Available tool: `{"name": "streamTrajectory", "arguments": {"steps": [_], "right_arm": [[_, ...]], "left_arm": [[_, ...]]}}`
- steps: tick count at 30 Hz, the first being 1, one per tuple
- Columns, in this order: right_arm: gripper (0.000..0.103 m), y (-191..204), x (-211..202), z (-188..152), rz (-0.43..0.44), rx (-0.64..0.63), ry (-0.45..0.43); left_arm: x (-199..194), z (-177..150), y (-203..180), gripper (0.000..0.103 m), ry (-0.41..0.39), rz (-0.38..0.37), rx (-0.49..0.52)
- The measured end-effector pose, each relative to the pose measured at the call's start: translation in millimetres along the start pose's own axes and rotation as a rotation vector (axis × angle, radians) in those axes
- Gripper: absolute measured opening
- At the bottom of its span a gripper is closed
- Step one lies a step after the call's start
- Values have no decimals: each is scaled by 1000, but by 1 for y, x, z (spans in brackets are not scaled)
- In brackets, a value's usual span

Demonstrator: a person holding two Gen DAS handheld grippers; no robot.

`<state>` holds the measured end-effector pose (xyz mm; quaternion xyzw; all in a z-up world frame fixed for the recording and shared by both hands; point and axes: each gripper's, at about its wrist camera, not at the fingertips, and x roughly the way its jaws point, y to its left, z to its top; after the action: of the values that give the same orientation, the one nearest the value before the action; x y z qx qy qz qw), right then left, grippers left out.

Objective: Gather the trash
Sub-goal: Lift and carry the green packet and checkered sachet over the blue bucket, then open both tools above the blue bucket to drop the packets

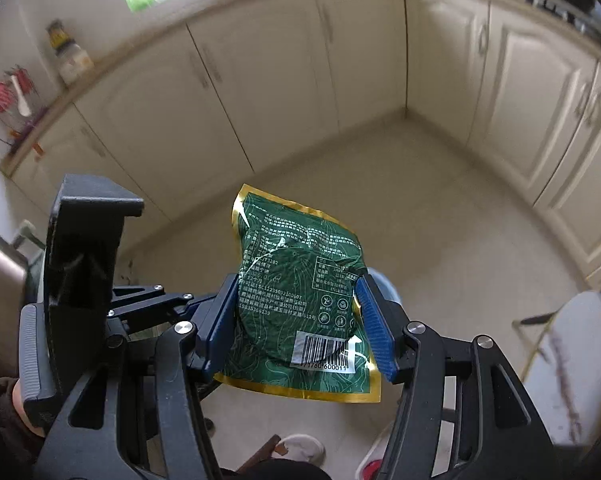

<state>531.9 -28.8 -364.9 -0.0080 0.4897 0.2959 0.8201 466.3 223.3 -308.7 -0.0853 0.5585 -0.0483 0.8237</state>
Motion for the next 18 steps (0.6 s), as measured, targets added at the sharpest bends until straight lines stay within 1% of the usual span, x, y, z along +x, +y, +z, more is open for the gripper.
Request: {"name": "streamTrajectory", "arguments": {"steps": [2,6,8,11,13,14,16,18], "right_arm": [[55,-13,35,-4,11,29,58],[55,-45,102,-14,30,86,155],[55,-64,134,-21,41,130,201],[55,-93,171,-32,64,202,252],[55,-110,191,-38,74,241,277],[56,-117,198,-42,81,259,286],[56,-133,213,-49,91,294,306],[56,-143,224,-54,97,307,313]], "left_arm": [[40,4,14,11,64,-42,-22],[93,10,24,11,149,-58,-45],[121,15,27,12,199,-53,-49],[163,23,32,19,273,-60,-83],[185,27,38,21,304,-60,-98],[193,34,25,24,316,-55,-103],[213,47,23,25,348,-50,-120],[227,57,19,25,360,-39,-127]]}}
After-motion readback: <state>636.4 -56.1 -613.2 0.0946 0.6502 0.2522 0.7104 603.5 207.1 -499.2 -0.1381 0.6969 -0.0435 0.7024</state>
